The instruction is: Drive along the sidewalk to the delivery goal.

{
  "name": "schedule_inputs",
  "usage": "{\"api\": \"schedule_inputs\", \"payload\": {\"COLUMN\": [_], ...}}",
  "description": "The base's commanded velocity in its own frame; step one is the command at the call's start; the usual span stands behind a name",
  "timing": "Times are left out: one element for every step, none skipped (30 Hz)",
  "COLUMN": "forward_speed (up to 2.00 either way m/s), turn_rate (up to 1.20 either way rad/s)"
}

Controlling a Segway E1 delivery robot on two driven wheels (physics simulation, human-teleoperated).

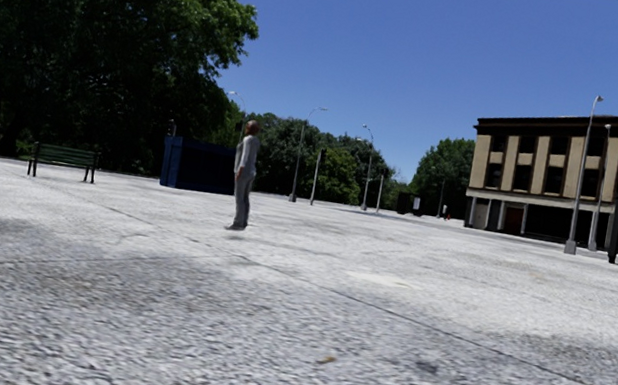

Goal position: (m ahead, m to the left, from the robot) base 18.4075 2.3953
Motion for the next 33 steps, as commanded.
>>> {"api": "schedule_inputs", "payload": {"forward_speed": [2.0,2.0,2.0,2.0,2.0,2.0,2.0,2.0,2.0,2.0,2.0,2.0,2.0,2.0,2.0,2.0,2.0,2.0,2.0,2.0,2.0,2.0,2.0,2.0,2.0,2.0,2.0,2.0,2.0,2.0,2.0,2.0,2.0], "turn_rate": [0.0,0.0,0.0,0.0,0.0,0.0,0.0,0.0,0.0,0.0,0.0,0.0,0.0,0.0,0.0,0.0,0.0,0.0,0.0,0.0,0.0,0.0,0.0,0.0,0.0,0.0,0.0,0.0,0.0,0.0,0.0,0.0,0.0]}}
